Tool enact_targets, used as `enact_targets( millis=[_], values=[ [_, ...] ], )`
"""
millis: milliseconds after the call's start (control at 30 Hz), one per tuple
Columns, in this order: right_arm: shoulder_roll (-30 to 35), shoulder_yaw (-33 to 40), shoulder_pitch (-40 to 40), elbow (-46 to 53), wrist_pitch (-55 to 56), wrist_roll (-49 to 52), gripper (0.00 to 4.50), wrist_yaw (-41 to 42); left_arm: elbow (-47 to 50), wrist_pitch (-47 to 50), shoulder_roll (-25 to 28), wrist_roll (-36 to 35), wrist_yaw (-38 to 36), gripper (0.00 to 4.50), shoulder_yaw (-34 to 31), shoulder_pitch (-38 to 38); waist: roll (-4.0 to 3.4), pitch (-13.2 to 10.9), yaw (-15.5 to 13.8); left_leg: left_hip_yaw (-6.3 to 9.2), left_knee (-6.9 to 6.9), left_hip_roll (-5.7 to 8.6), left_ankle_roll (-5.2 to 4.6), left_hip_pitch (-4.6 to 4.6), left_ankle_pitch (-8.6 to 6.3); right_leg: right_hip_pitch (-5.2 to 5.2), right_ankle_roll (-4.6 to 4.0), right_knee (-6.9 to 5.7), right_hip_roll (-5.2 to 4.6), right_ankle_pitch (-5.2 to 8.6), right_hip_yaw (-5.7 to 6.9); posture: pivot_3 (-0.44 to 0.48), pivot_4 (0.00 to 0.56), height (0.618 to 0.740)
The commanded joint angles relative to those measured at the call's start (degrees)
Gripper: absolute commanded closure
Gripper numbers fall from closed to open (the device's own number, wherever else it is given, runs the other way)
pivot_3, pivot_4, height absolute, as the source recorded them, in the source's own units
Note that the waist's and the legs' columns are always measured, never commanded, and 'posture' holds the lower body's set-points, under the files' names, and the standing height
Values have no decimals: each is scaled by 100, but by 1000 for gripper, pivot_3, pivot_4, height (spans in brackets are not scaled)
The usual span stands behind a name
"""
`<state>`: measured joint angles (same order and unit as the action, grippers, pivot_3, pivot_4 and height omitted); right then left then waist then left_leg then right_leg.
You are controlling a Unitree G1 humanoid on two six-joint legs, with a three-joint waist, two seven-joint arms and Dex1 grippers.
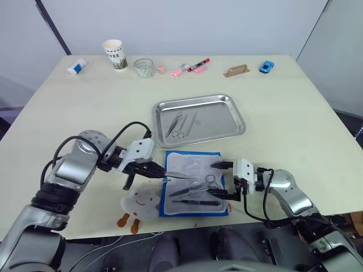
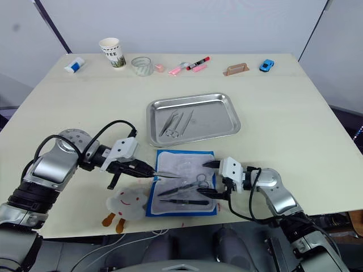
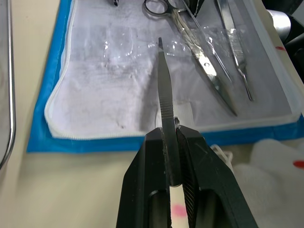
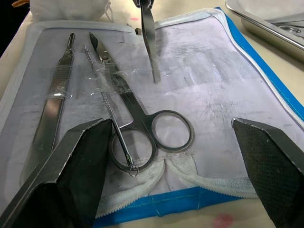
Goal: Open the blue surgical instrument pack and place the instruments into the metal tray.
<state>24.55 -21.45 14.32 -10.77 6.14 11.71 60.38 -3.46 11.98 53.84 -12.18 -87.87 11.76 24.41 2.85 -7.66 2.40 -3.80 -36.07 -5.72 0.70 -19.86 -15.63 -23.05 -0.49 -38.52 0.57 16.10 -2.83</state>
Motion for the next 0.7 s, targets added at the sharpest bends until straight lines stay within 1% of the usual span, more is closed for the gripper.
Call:
enact_targets(
  millis=[33,300,400,567,633,700],
  values=[
    [93,-177,-221,-1066,-366,-667,111,-322,28,-135,245,-150,-186,4449,-257,-101,2,1,-1,0,0,0,0,0,0,-1,0,0,0,0,0,0,150,725],
    [76,-187,-179,-1153,-310,-674,111,-305,48,-202,481,-335,-291,4449,-443,-264,7,3,0,-6,0,-5,0,4,0,-2,-1,0,0,0,-3,0,150,725],
    [69,-195,-164,-1179,-290,-679,111,-299,123,-82,598,-568,-335,4449,-630,-282,9,2,1,-11,0,-8,0,5,0,-3,-1,-1,2,0,-5,0,150,725],
    [49,-204,-145,-1224,-258,-682,111,-297,383,805,612,-1530,-220,4449,-1246,-329,16,4,3,-15,0,-17,0,6,0,-5,-1,-1,8,0,-5,0,150,725],
    [50,-207,-143,-1235,-246,-685,111,-292,495,1087,601,-1783,-154,4449,-1423,-371,17,5,4,-17,0,-18,0,8,0,-5,-1,-1,11,0,-6,0,150,725],
    [53,-209,-139,-1241,-240,-687,111,-285,615,1406,469,-1978,152,4449,-1570,-310,17,5,5,-20,0,-21,1,10,0,-5,-1,-1,18,0,-13,0,150,725]
  ],
)
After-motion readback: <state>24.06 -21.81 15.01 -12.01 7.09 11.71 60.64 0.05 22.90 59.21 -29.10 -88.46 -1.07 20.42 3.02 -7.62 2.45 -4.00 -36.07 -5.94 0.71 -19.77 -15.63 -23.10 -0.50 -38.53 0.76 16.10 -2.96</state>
